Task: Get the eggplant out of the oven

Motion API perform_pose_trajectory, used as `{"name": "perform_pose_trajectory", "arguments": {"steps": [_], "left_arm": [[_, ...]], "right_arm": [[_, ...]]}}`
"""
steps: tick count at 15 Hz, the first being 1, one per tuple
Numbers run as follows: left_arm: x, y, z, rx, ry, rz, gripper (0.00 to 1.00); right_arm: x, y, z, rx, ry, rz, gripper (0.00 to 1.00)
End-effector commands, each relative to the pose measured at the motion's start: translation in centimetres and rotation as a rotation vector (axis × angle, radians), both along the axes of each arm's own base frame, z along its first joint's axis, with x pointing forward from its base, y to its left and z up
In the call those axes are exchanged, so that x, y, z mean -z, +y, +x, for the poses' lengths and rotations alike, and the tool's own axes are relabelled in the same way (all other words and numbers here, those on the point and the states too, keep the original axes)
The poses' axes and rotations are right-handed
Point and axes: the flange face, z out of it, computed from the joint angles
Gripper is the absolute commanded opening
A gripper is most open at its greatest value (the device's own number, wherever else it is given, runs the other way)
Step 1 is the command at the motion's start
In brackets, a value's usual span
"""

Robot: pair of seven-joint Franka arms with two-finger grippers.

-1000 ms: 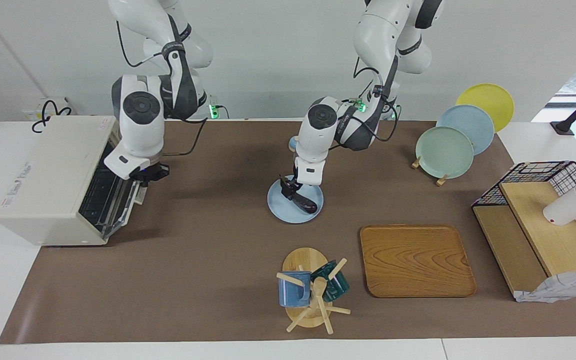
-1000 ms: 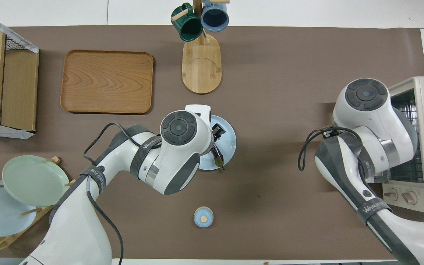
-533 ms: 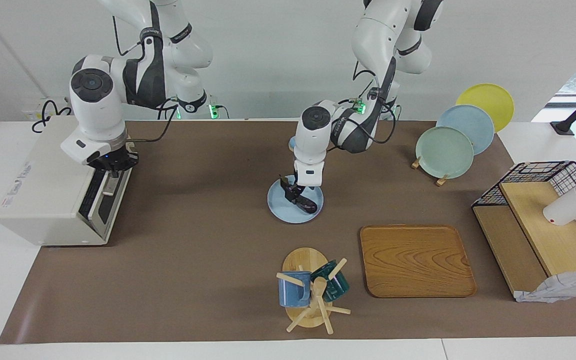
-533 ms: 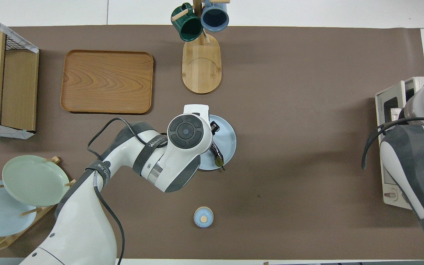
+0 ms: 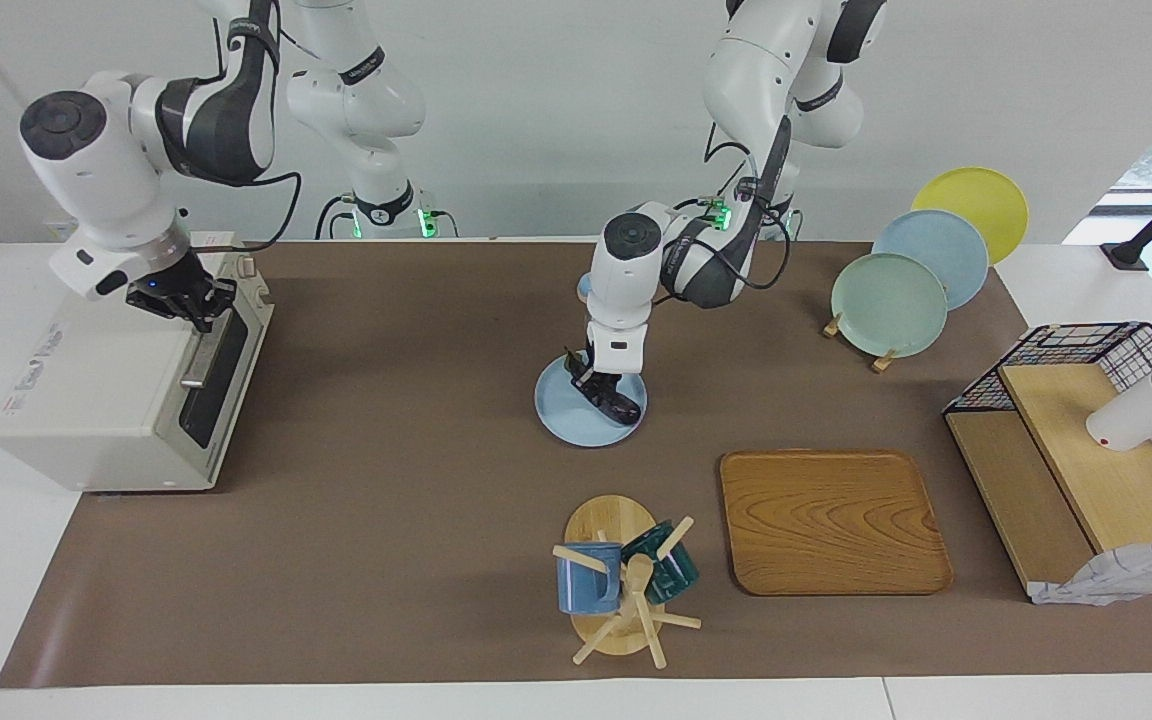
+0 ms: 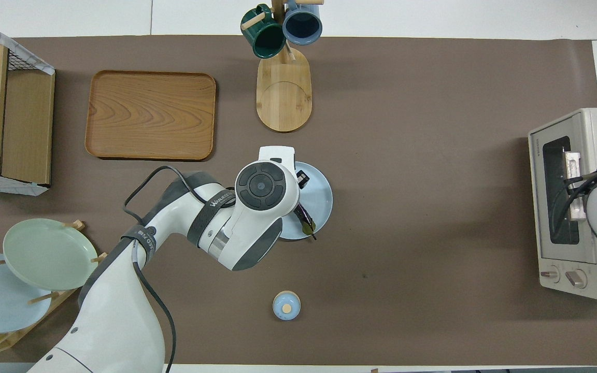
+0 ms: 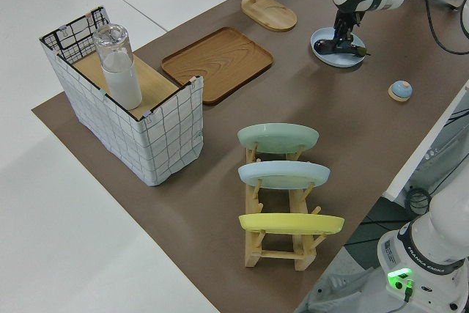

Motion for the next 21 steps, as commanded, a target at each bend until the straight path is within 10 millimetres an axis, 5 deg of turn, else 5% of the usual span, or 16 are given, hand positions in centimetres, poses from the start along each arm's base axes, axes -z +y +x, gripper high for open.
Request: {"name": "perform_pose_trajectory", "arguments": {"steps": [1, 2, 4, 5, 6, 8, 12, 14, 17, 21], "left_arm": [[0.4, 0.2, -0.1, -0.006, -0.018, 0.016, 0.00], [0.3, 0.1, -0.2, -0.003, -0.017, 0.020, 0.00], [-0.2, 0.2, 0.0, 0.012, -0.021, 0.042, 0.00], [-1.4, 0.6, 0.5, 0.006, -0.030, 0.039, 0.00], [-3.3, 1.0, 0.9, 0.003, -0.042, 0.034, 0.00], [-6.9, 4.0, 3.1, 0.035, -0.064, 0.037, 0.00], [-11.8, 11.5, 10.0, 0.178, -0.088, 0.043, 0.00], [-12.6, 15.4, 13.2, 0.255, -0.069, 0.008, 0.00], [-12.9, 24.2, 16.9, 0.411, -0.052, -0.030, 0.00], [-10.9, 29.7, 19.4, 0.531, -0.053, -0.021, 0.00]], "right_arm": [[-3.0, 2.0, 1.2, -0.015, 0.014, 0.050, 0.00], [-2.9, 2.9, 1.2, -0.009, 0.017, 0.073, 0.00], [-3.3, 4.6, 1.3, -0.020, 0.026, 0.093, 0.25], [-3.3, 4.6, 1.3, -0.021, 0.032, 0.095, 0.69], [-3.3, 4.2, 1.0, -0.011, 0.044, 0.103, 1.00], [-3.0, 4.5, 1.2, 0.021, 0.062, 0.138, 1.00], [-5.5, 8.4, 2.8, 0.010, 0.041, 0.109, 1.00], [-5.8, 7.5, 2.4, 0.043, 0.043, 0.117, 1.00], [-5.6, 6.8, 2.0, 0.056, 0.039, 0.120, 1.00], [-5.4, 5.7, 0.6, 0.097, 0.045, 0.123, 1.00]]}}
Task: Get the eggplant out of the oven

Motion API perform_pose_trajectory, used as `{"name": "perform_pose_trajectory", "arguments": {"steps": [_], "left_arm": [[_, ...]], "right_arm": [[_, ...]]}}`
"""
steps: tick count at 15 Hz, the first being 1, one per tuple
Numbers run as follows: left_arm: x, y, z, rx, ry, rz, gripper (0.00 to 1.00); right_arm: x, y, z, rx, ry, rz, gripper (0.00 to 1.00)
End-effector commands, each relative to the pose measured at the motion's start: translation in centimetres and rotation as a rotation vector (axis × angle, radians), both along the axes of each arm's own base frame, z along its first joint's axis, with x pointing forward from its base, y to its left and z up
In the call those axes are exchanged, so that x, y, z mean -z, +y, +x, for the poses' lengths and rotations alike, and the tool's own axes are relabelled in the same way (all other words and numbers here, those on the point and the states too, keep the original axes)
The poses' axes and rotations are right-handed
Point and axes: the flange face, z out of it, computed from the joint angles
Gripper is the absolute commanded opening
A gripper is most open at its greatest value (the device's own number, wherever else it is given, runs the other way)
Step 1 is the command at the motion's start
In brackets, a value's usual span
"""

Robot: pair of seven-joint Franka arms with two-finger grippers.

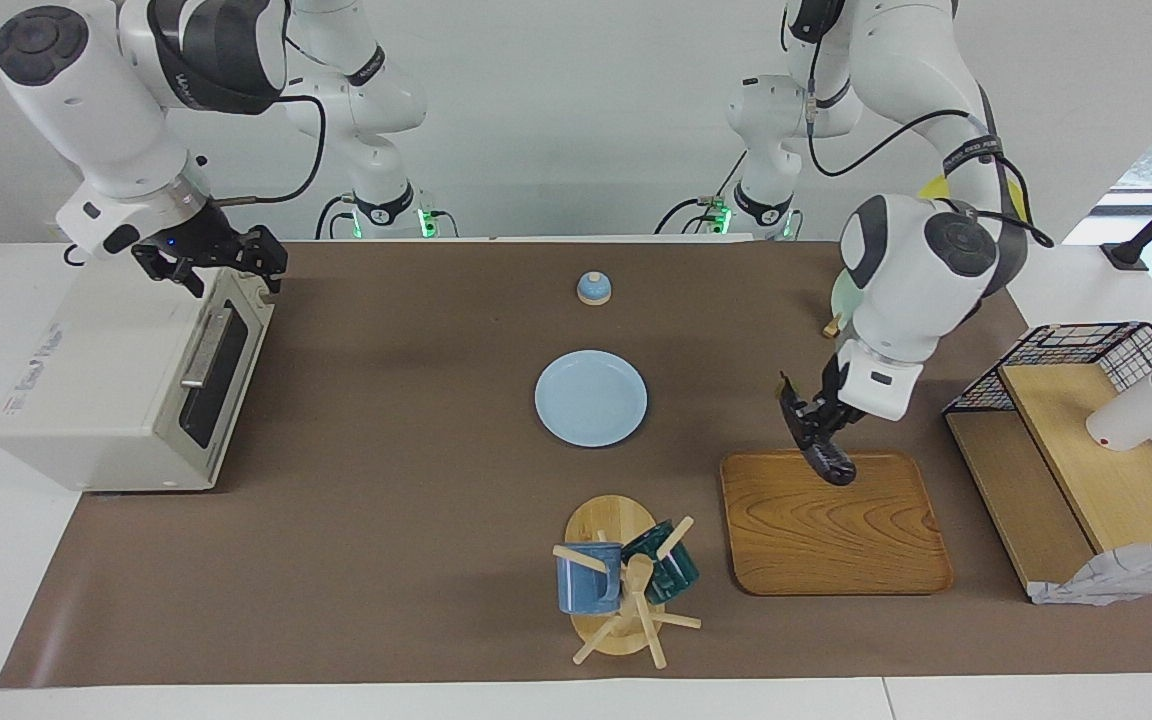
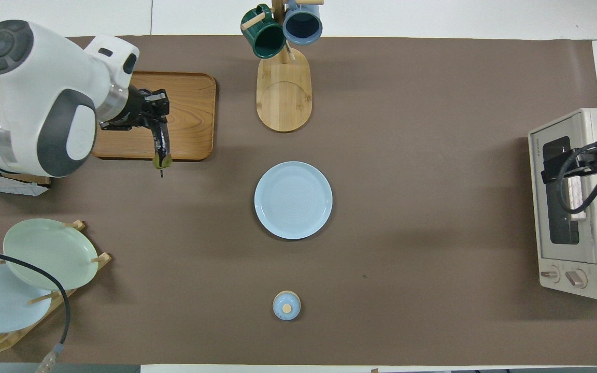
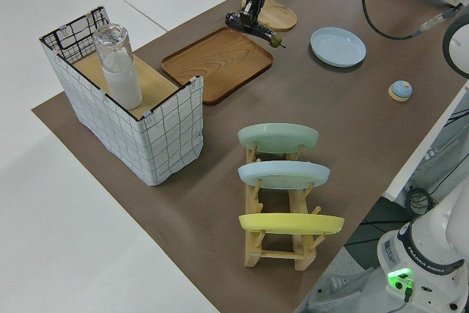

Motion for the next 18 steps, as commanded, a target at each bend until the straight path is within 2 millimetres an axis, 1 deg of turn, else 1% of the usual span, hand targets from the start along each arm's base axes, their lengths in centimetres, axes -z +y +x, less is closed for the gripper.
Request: {"name": "perform_pose_trajectory", "arguments": {"steps": [1, 2, 3, 4, 5, 6, 7, 8, 9, 10, 12, 13, 14, 15, 17, 18], "left_arm": [[1.5, 1.0, 2.5, 0.091, 0.014, -0.015, 0.00], [3.3, 1.6, 3.4, 0.088, 0.024, -0.024, 0.00], [4.9, 1.3, 4.2, 0.088, 0.029, -0.031, 0.00], [6.1, 1.1, 4.8, 0.086, 0.024, -0.038, 0.00], [7.3, 1.2, 5.2, 0.082, 0.019, -0.039, 0.00], [8.1, 1.3, 5.5, 0.079, 0.013, -0.040, 0.00], [8.8, 1.3, 5.7, 0.079, -0.006, -0.035, 0.00], [9.0, 1.2, 5.7, 0.078, -0.030, -0.035, 0.00], [9.7, 1.2, 5.3, 0.086, -0.024, -0.032, 0.00], [9.6, 1.3, 5.3, 0.101, -0.023, -0.031, 0.00], [9.6, 1.3, 5.2, 0.122, -0.022, -0.029, 0.00], [9.4, 1.1, 5.2, 0.125, -0.023, -0.028, 0.99], [9.2, 1.1, 5.2, 0.123, -0.017, -0.029, 1.00], [8.3, 1.3, 5.1, 0.115, -0.013, -0.035, 1.00], [4.0, 2.6, 4.4, 0.093, -0.026, -0.033, 1.00], [1.3, 3.6, 3.8, 0.082, -0.037, -0.030, 1.00]], "right_arm": [[0.2, -0.5, -1.5, 0.050, 0.016, 0.028, 1.00], [0.7, -0.6, -1.9, 0.052, 0.026, 0.030, 1.00], [0.7, -0.6, -2.5, 0.049, 0.033, 0.033, 1.00], [0.6, -0.6, -2.8, 0.050, 0.031, 0.034, 1.00], [0.1, -0.7, -2.9, 0.050, 0.019, 0.034, 1.00], [-0.1, -0.7, -2.9, 0.053, 0.014, 0.034, 1.00], [-0.2, -1.1, -2.9, 0.056, 0.011, 0.034, 1.00], [-0.4, -2.0, -2.8, 0.068, -0.006, 0.033, 1.00], [-0.5, -2.2, -2.6, 0.071, -0.029, 0.031, 1.00], [-0.5, -2.4, -2.5, 0.077, -0.033, 0.030, 1.00], [-0.9, -2.4, -2.4, 0.072, -0.042, 0.023, 1.00], [-1.1, -2.3, -2.4, 0.069, -0.047, 0.024, 1.00], [-1.3, -2.2, -2.3, 0.066, -0.051, 0.024, 1.00], [-1.6, -2.2, -2.3, 0.059, -0.057, 0.023, 1.00], [-2.0, -2.5, -2.2, 0.061, -0.067, 0.024, 1.00], [-2.1, -2.5, -2.2, 0.063, -0.068, 0.026, 1.00]]}}
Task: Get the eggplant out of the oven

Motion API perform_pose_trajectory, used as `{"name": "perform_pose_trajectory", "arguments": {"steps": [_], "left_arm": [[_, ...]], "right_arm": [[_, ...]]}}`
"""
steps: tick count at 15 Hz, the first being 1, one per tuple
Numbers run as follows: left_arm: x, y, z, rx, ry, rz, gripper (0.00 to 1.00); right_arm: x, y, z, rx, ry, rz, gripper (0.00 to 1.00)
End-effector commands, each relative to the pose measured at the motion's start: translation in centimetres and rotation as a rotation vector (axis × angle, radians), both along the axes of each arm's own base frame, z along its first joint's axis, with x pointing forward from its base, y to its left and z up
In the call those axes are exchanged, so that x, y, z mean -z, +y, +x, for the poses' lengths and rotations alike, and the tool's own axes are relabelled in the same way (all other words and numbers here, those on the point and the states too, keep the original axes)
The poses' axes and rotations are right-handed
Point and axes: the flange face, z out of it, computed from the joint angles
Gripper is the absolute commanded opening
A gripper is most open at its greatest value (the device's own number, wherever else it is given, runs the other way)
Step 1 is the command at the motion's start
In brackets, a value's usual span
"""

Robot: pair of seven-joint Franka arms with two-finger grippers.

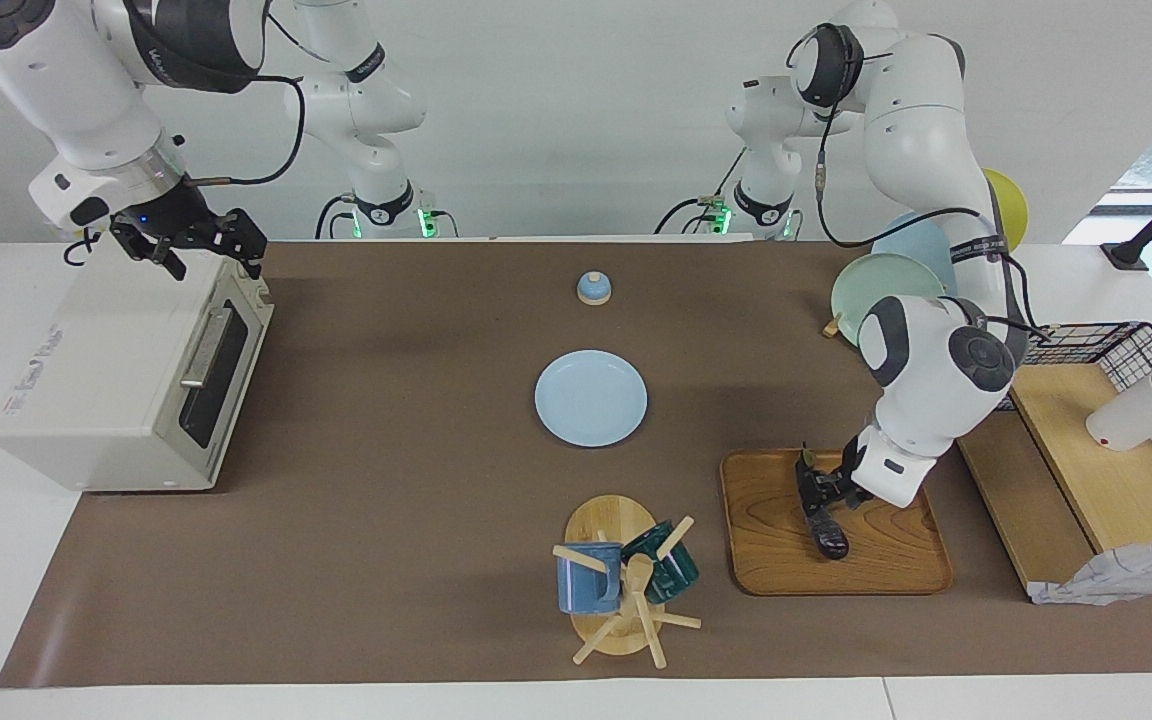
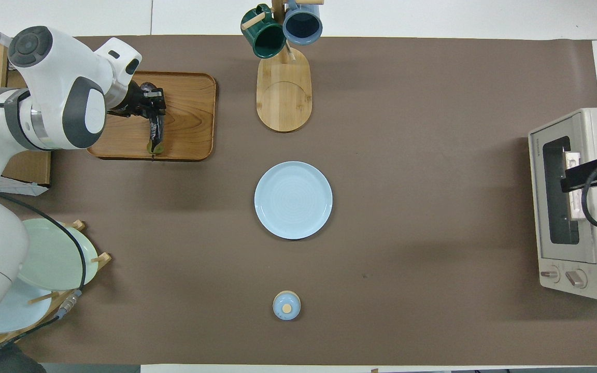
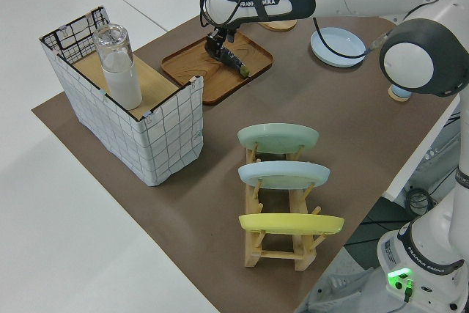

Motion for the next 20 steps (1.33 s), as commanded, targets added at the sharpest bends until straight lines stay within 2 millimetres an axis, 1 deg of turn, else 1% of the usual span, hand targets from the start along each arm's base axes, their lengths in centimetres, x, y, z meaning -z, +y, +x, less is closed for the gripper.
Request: {"name": "perform_pose_trajectory", "arguments": {"steps": [1, 2, 3, 5, 7, 8, 9, 10, 11, 12, 13, 14, 15, 16, 17, 19, 20], "left_arm": [[-7.8, 2.2, -2.2, -0.023, -0.002, -0.002, 1.00], [-10.1, 2.9, -3.0, -0.030, 0.003, 0.011, 1.00], [-12.0, 3.6, -3.6, -0.033, -0.003, 0.024, 1.00], [-15.8, 3.9, -5.6, -0.023, 0.008, 0.048, 1.00], [-19.6, 4.2, -8.1, -0.013, 0.026, 0.060, 1.00], [-21.1, 4.2, -9.6, -0.009, 0.048, 0.066, 1.00], [-22.2, 4.2, -10.8, -0.004, 0.072, 0.072, 1.00], [-22.8, 4.2, -11.9, 0.003, 0.099, 0.077, 1.00], [-22.9, 4.1, -12.8, 0.006, 0.120, 0.082, 1.00], [-22.8, 4.0, -14.2, 0.012, 0.138, 0.089, 1.00], [-22.3, 3.9, -15.5, 0.013, 0.145, 0.094, 1.00], [-21.7, 3.8, -16.7, 0.020, 0.154, 0.100, 1.00], [-21.4, 3.7, -17.4, 0.032, 0.154, 0.102, 1.00], [-20.7, 3.5, -17.6, 0.051, 0.157, 0.104, 1.00], [-20.6, 3.3, -17.7, 0.067, 0.149, 0.104, 1.00], [-21.2, 1.8, -17.1, 0.118, 0.113, 0.104, 1.00], [-22.2, 1.8, -16.8, 0.118, 0.105, 0.103, 1.00]], "right_arm": [[-0.7, -0.2, -0.1, 0.003, -0.031, 0.017, 1.00], [-1.2, -0.2, 0.1, 0.001, -0.048, 0.015, 1.00], [-1.7, -0.3, 0.1, 0.001, -0.057, 0.014, 1.00], [-1.8, -0.4, 0.0, 0.001, -0.059, 0.015, 1.00], [-1.8, -0.3, 0.1, 0.001, -0.060, 0.014, 1.00], [-1.7, -0.2, 0.3, 0.009, -0.072, 0.012, 1.00], [-1.7, -0.5, 0.9, 0.014, -0.102, 0.007, 1.00], [-1.0, -0.6, 1.3, 0.016, -0.087, 0.002, 1.00], [-0.5, -0.7, 1.4, 0.018, -0.057, 0.006, 1.00], [-0.6, -1.6, 1.2, 0.037, -0.051, 0.013, 1.00], [-0.6, -1.8, 1.1, 0.040, -0.051, 0.012, 1.00], [-0.6, -1.5, 1.2, 0.035, -0.052, 0.010, 1.00], [-0.7, -1.5, 1.2, 0.034, -0.057, 0.009, 1.00], [-0.7, -1.5, 1.2, 0.034, -0.057, 0.011, 1.00], [-0.7, -1.5, 1.2, 0.036, -0.058, 0.014, 1.00], [-1.0, -2.1, 0.9, 0.047, -0.062, 0.014, 1.00], [-1.5, -2.3, 0.6, 0.051, -0.072, 0.016, 1.00]]}}
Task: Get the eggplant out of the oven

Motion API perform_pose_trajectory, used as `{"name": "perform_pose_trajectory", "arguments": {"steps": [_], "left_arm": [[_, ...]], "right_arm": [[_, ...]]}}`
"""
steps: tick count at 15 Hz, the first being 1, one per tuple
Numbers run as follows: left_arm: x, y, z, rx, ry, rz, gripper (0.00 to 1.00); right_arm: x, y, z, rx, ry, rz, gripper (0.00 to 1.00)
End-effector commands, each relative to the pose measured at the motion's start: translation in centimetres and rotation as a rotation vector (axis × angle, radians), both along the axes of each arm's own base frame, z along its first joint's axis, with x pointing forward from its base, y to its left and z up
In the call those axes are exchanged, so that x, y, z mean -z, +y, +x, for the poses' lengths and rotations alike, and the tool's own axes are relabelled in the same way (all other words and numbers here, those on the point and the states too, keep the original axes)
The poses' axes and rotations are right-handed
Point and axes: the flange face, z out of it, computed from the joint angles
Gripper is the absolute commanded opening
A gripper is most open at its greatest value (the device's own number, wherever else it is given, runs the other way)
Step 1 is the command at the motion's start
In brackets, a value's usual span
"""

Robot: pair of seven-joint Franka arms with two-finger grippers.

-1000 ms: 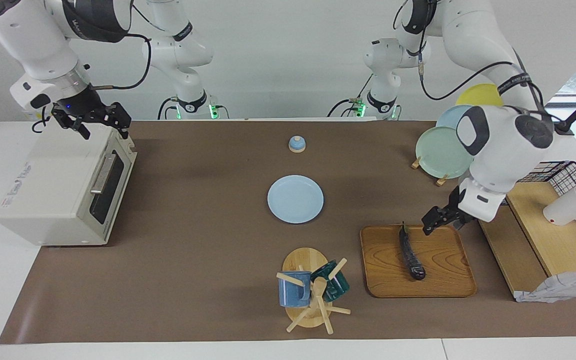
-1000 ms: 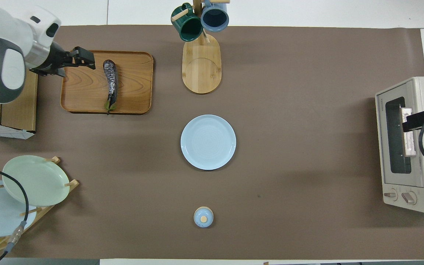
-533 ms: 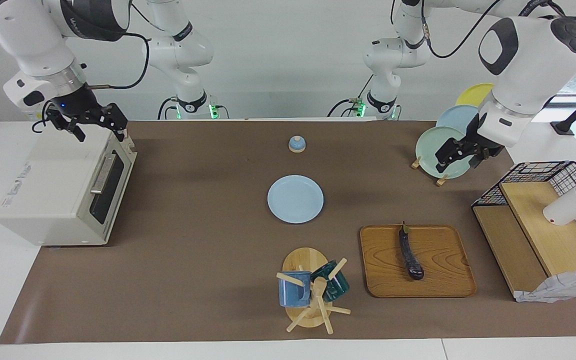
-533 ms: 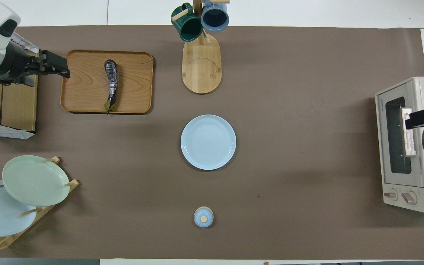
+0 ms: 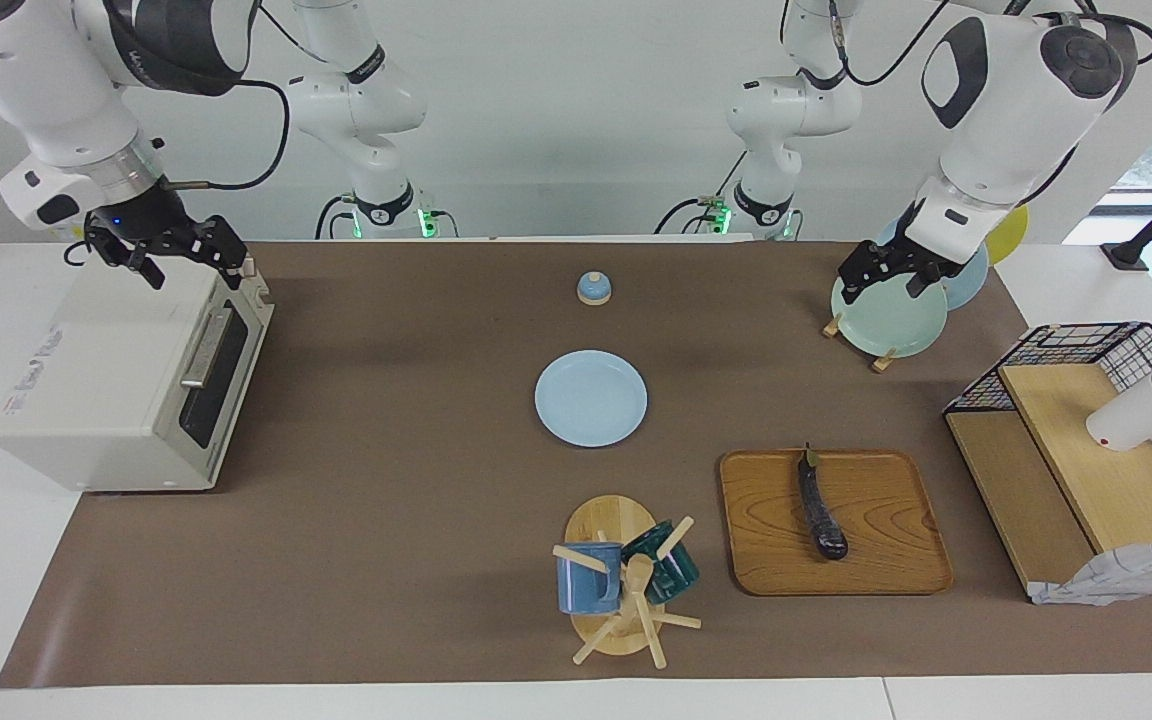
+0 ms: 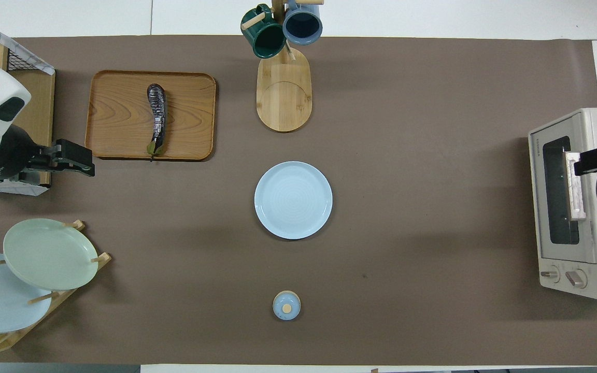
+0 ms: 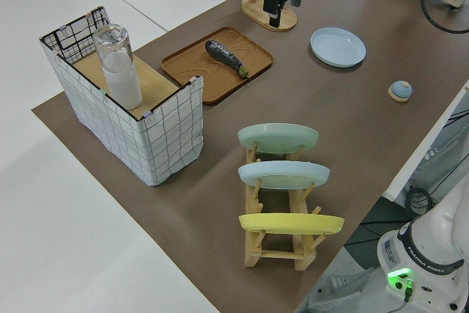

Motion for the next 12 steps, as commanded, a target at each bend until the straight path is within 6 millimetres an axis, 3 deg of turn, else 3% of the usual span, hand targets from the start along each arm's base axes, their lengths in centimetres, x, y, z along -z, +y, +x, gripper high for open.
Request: {"name": "perform_pose_trajectory", "arguments": {"steps": [1, 3, 12], "left_arm": [[-1.5, -0.8, -0.1, 0.041, -0.029, 0.011, 1.00], [-2.5, -0.7, -0.3, 0.041, -0.006, 0.014, 1.00], [-2.7, -0.4, -0.6, 0.040, 0.028, 0.018, 1.00]], "right_arm": [[-1.1, -0.7, -0.8, 0.022, -0.012, 0.028, 1.00], [-1.2, -0.9, -0.9, 0.027, -0.013, 0.028, 1.00], [-1.0, -0.7, -0.9, 0.022, -0.010, 0.029, 1.00]]}}
